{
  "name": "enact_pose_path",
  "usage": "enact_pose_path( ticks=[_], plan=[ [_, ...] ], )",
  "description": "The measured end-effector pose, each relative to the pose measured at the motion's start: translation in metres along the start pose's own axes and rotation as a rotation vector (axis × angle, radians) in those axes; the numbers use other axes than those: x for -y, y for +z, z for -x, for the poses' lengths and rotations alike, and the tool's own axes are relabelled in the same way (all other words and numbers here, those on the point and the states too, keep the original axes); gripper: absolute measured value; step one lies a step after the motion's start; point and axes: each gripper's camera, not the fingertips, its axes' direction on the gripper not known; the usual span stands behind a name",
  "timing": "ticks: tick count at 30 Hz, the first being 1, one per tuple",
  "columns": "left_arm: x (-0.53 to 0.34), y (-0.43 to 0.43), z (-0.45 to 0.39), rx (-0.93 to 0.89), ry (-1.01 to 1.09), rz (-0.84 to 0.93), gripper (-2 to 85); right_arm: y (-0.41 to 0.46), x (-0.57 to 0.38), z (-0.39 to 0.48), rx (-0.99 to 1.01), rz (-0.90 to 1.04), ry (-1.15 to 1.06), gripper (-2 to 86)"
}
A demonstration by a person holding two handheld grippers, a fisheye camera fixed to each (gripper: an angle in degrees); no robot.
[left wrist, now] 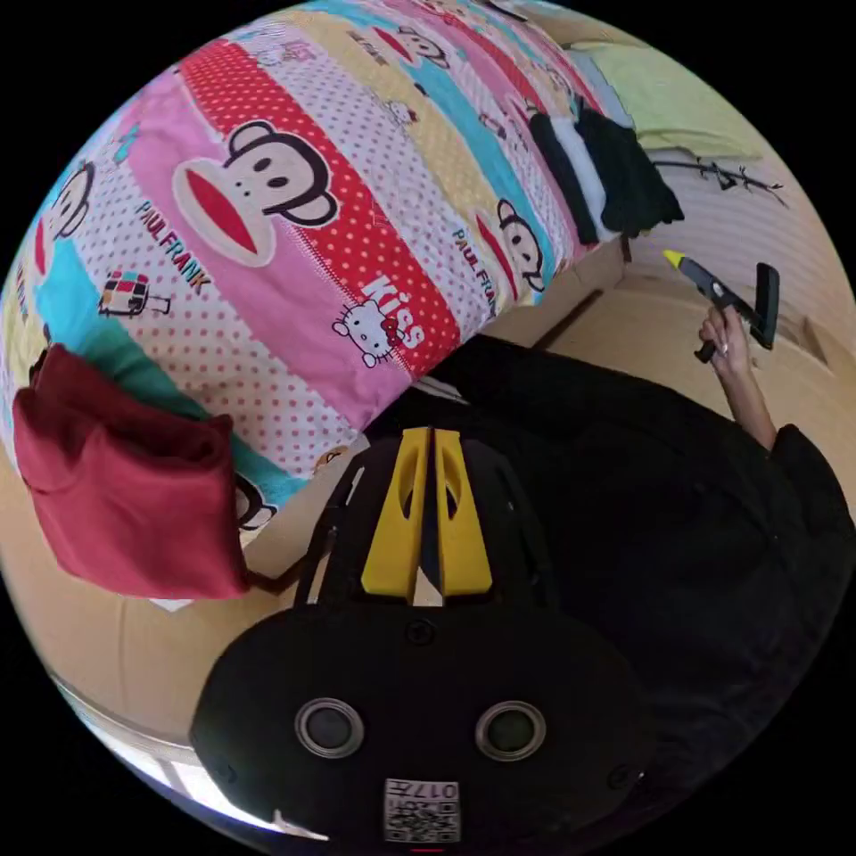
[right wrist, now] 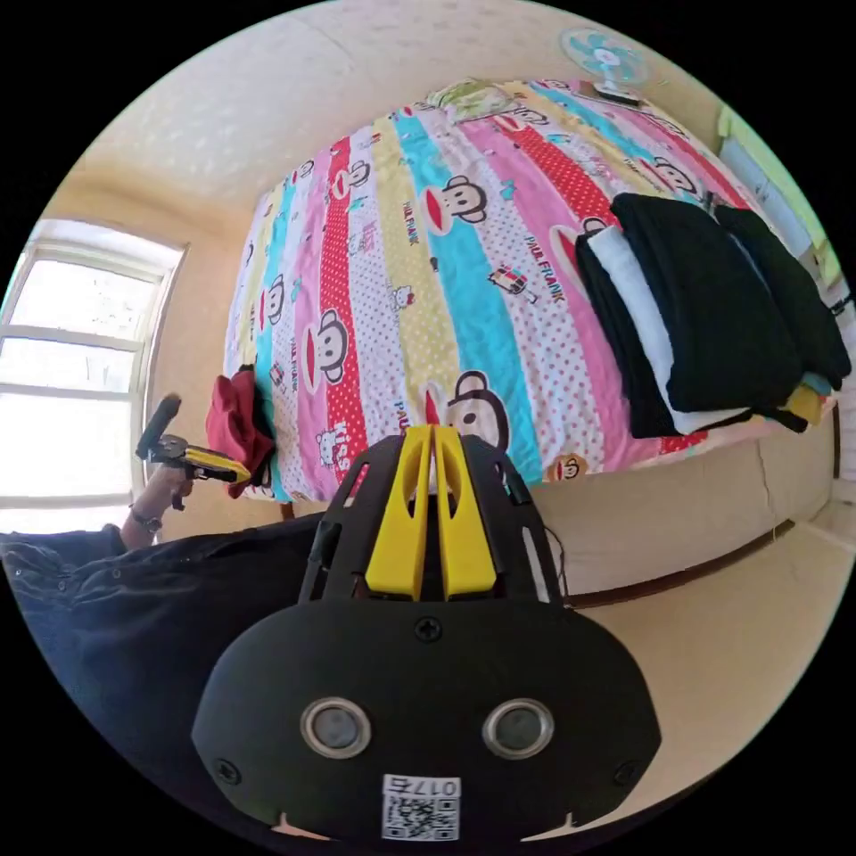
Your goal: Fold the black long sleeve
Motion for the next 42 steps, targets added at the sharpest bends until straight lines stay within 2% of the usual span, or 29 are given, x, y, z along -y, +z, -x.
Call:
enact_pose_path(
  ticks=[2,5,8,12,18,22,25,27,29,32,33,36,39,42],
  plan=[
    [0.053,0.026,-0.018,0.046,-0.058,0.301,8.5,-0.002,-0.026,-0.03,0.006,0.013,0.123,0.6],
    [0.085,0.069,-0.028,0.12,-0.143,0.558,8.7,0.003,-0.069,-0.071,0.06,0.028,0.272,0.6],
    [0.09,0.092,-0.04,0.128,-0.234,0.621,4.3,-0.002,-0.101,-0.1,0.082,-0.001,0.319,0.7],
    [0.088,0.096,-0.071,0.105,-0.271,0.587,-0.4,-0.025,-0.11,-0.146,0.029,-0.067,0.346,1.9],
    [0.094,0.072,-0.137,0.132,-0.269,0.387,-1.0,-0.098,-0.045,-0.233,-0.049,-0.238,0.363,6.5],
    [0.085,0.073,-0.173,0.138,-0.308,0.322,-1.0,-0.17,0.016,-0.28,-0.227,-0.432,0.358,8.4],
    [0.07,0.085,-0.187,0.06,-0.345,0.293,-0.8,-0.206,0.06,-0.317,-0.341,-0.486,0.373,10.0],
    [0.06,0.087,-0.193,-0.055,-0.358,0.207,-0.5,-0.207,0.084,-0.341,-0.385,-0.435,0.405,10.8],
    [0.045,0.083,-0.197,-0.21,-0.394,0.039,0.7,-0.192,0.104,-0.365,-0.387,-0.325,0.462,11.0],
    [0.03,0.072,-0.202,-0.282,-0.461,-0.164,2.4,-0.14,0.119,-0.398,-0.323,-0.051,0.621,8.2],
    [0.028,0.069,-0.203,-0.286,-0.468,-0.201,2.6,-0.129,0.118,-0.398,-0.259,-0.029,0.656,5.8],
    [0.023,0.055,-0.218,-0.338,-0.437,-0.351,2.7,-0.149,0.109,-0.355,-0.28,-0.242,0.628,3.7],
    [0.014,0.037,-0.237,-0.395,-0.363,-0.52,2.3,-0.197,0.11,-0.277,-0.183,-0.512,0.356,3.0],
    [-0.004,0.011,-0.253,-0.424,-0.31,-0.717,1.3,-0.239,0.127,-0.193,-0.042,-0.605,0.053,2.6]
  ],
)
